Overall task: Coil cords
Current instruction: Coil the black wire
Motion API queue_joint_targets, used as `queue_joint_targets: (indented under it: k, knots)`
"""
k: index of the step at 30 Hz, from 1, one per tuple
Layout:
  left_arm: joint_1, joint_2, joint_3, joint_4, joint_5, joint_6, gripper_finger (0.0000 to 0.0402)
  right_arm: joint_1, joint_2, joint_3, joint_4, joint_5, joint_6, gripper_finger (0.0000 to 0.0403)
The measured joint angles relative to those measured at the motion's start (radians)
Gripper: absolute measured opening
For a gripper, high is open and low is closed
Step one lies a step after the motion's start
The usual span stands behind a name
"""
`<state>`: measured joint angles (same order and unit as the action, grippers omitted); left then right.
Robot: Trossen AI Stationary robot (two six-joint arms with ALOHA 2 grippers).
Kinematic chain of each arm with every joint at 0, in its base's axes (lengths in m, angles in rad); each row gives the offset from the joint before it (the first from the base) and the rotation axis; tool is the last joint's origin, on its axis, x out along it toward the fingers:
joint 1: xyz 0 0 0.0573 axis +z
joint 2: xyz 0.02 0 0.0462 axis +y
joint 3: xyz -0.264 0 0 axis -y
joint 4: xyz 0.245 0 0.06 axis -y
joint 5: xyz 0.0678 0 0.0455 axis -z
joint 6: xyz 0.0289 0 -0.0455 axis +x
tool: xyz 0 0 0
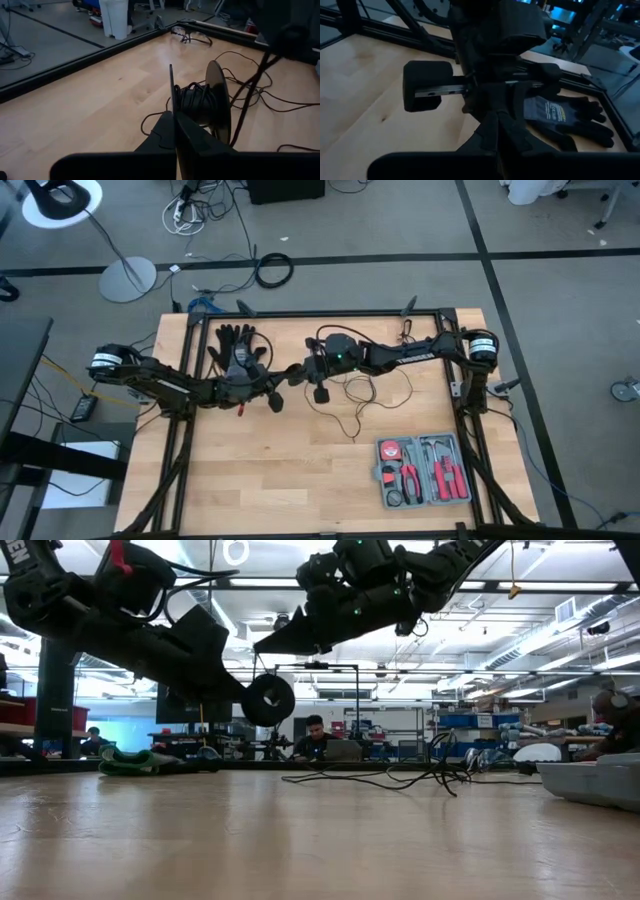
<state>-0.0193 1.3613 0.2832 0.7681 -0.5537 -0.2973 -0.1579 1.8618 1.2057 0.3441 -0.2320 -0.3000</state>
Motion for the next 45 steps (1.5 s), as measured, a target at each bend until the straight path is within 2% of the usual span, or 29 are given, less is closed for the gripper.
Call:
queue_joint_targets:
  k: [7,13,18,22,25,27,30,34,38,40,45]
  knots:
    - [0.0,0.0,0.0,0.002,0.007,-0.001,0.0,0.005,0.0,0.0,0.065,-0.078,-0.006,0.0]
    - [0.0,0.001,0.0,0.0,0.037,-0.012,0.0,0.009,0.0,0.0,0.101,-0.066,-0.023,0.0]
    - [0.0,0.003,-0.002,-0.029,0.035,-0.025,0.0,0.007,-0.01,0.001,0.002,0.082,-0.02,0.0]
    - [-0.002,0.0,-0.002,-0.034,-0.037,-0.049,0.0,0.001,-0.051,0.002,-0.18,0.226,-0.009,0.0]
    - [-0.002,-0.001,-0.014,0.019,-0.064,-0.047,0.0,-0.002,-0.082,0.002,-0.324,0.315,0.011,0.0]
    - [-0.003,-0.001,-0.028,0.08,-0.074,-0.045,0.0,-0.003,-0.093,-0.011,-0.366,0.326,0.027,0.0]
    - [-0.003,-0.001,-0.063,0.206,-0.079,-0.022,0.0,-0.008,-0.088,-0.063,-0.355,0.325,0.077,0.0]
    - [-0.003,-0.002,-0.11,0.339,-0.102,-0.02,0.0,-0.021,-0.062,-0.176,-0.232,0.312,0.184,0.0002]
    - [-0.003,-0.002,-0.142,0.385,-0.135,-0.026,0.0,-0.022,-0.066,-0.294,-0.037,0.288,0.231,0.0016]
    - [-0.003,-0.002,-0.149,0.419,-0.15,-0.027,0.0,-0.021,-0.072,-0.331,0.004,0.285,0.231,0.0025]
    - [-0.003,-0.002,-0.157,0.475,-0.184,-0.017,0.0,-0.025,-0.159,-0.37,-0.092,0.299,0.22,0.0041]
